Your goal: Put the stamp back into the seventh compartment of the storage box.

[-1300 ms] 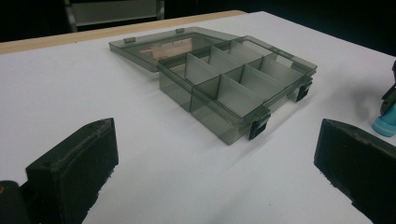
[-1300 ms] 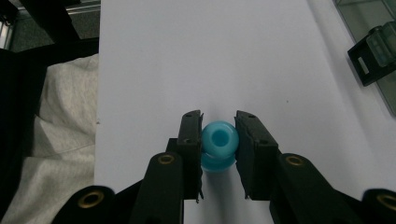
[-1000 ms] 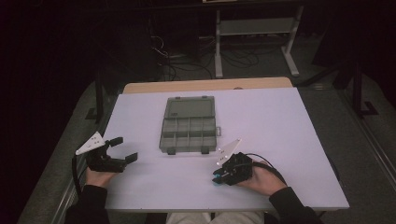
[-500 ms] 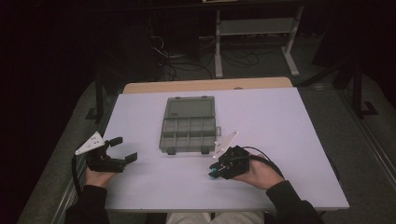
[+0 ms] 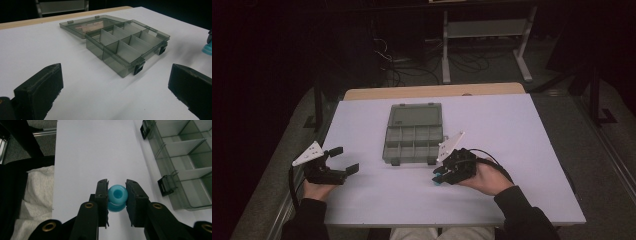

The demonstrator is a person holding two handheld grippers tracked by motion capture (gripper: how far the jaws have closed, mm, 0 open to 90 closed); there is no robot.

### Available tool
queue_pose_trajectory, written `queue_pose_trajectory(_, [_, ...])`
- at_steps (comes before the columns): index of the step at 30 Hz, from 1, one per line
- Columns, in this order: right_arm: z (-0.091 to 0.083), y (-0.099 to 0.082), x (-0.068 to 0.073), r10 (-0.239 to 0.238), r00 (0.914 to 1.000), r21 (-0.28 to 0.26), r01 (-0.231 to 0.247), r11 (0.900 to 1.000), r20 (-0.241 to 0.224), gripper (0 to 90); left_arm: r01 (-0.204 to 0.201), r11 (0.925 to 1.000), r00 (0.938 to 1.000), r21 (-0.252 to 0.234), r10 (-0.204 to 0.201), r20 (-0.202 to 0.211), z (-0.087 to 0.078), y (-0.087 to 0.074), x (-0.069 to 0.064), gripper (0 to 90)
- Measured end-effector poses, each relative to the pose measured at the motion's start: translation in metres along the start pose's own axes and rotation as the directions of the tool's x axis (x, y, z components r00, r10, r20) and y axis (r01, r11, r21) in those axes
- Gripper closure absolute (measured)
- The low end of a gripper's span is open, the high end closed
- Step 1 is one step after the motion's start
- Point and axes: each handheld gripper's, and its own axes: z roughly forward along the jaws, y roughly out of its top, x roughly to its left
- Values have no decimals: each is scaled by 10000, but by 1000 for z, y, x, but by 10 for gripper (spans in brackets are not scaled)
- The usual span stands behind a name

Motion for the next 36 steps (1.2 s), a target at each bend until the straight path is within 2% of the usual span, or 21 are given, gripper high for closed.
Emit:
queue_pose_trajectory(11, [-8,16,-7,-111,9999,-174,112,9998,81,714,37,10000,10000,-49,-37,-1,0,0,0,0])
queue_pose_trajectory(17, [-10,21,-13,-107,9998,-90,108,9999,143,714,48,10000,10000,-53,-48,-4,0,0,0,0])
queue_pose_trajectory(36, [-12,31,-35,212,9990,5,-213,9998,383,714,4,10000,10000,-50,-5,-89,-1,0,0,0])
